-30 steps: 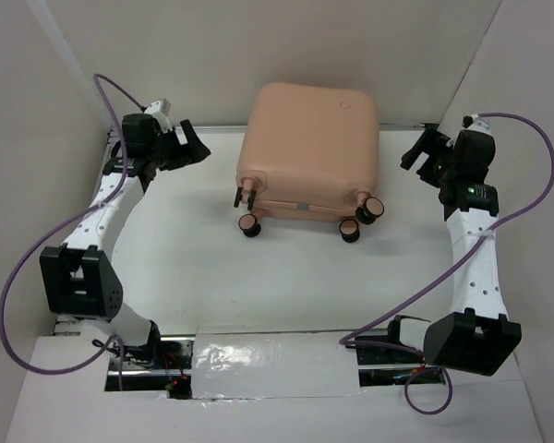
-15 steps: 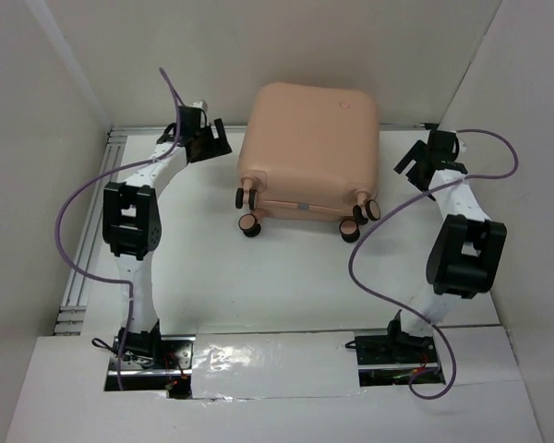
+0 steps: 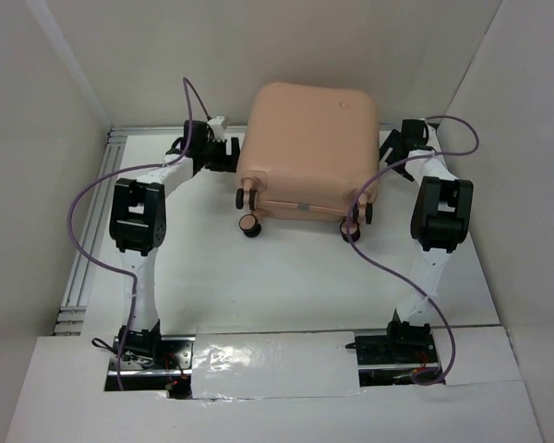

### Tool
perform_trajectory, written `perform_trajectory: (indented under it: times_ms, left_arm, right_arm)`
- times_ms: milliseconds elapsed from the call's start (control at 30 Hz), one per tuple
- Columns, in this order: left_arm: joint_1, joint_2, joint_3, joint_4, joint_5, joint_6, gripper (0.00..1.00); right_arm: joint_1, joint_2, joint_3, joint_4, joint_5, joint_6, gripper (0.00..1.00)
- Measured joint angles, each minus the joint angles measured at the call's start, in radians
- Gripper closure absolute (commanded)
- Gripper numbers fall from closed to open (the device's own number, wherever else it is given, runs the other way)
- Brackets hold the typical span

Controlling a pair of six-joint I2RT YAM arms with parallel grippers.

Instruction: Pack the luggage

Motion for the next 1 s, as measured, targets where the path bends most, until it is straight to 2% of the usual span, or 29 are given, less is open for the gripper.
perform_trajectory:
  times_ms: [167,333,467,600,700,833,900,1000]
  left_arm:
    - [-0.007,-0.074,-0.140,0.000,0.069,0.138,0.16]
    - [-0.044,-0.170,-0.248,-0.005,0.035,0.228,0.17]
    - [-0.142,-0.359,-0.447,-0.011,-0.009,0.237,0.17]
    - [-0.305,-0.602,-0.659,-0.031,-0.098,0.255,0.17]
    - [-0.452,-0.750,-0.798,-0.050,-0.143,0.241,0.17]
    - [-0.623,-0.952,-0.966,-0.031,-0.177,0.119,0.17]
    - [-0.670,-1.027,-1.006,-0.038,-0.172,0.067,0.16]
    - [-0.679,-1.121,-1.042,-0.051,-0.168,0.007,0.14]
  right_arm:
    - [0.002,0.037,0.028,0.055,-0.045,-0.077,0.06]
    - [0.009,0.081,0.074,0.140,-0.101,-0.161,0.08]
    - [0.016,0.101,0.089,0.213,-0.119,-0.224,0.09]
    - [0.023,0.106,0.092,0.238,-0.191,-0.279,0.11]
    - [0.056,0.105,0.095,0.238,-0.287,-0.300,0.11]
    - [0.176,0.104,0.139,0.230,-0.357,-0.329,0.11]
    - [0.248,0.136,0.217,0.211,-0.325,-0.352,0.09]
    - [0.335,0.253,0.434,0.100,-0.285,-0.363,0.08]
